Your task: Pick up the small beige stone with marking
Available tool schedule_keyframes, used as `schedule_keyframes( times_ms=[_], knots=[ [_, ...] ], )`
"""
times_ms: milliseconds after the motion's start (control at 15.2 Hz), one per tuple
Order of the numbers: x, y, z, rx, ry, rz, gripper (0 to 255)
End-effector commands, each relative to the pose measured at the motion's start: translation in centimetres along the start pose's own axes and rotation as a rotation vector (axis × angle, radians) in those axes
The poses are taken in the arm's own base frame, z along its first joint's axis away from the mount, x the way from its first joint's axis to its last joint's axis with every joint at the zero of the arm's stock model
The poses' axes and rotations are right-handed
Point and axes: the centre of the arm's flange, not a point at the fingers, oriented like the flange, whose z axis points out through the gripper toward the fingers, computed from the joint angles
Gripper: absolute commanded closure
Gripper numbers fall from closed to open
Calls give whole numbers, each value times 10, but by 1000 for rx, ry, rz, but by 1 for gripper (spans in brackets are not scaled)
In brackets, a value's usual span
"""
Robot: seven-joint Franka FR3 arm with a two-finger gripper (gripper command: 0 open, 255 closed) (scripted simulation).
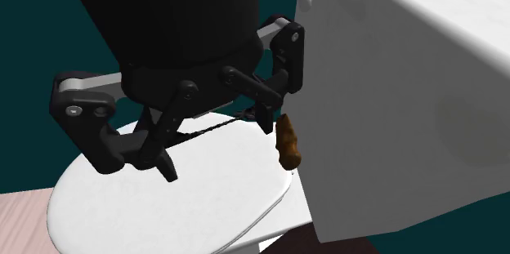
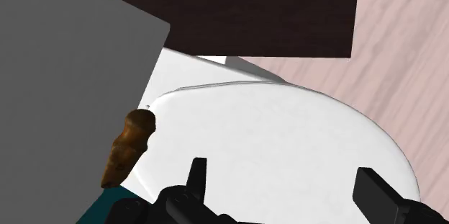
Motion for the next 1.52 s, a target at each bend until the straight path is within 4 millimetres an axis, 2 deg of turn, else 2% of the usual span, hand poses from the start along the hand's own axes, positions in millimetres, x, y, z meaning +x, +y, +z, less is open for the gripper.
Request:
schedule_keyframes(
  times_ms=[0,396,726,1056,1452],
  knots=[
    [0,0,0,0,0,0,0],
    [54,-8,71,-168,-112,39,0],
    [93,-4,135,-307,-206,72,0],
    [125,10,201,-447,-299,104,0],
    [155,41,280,-614,-411,143,0]
  ],
)
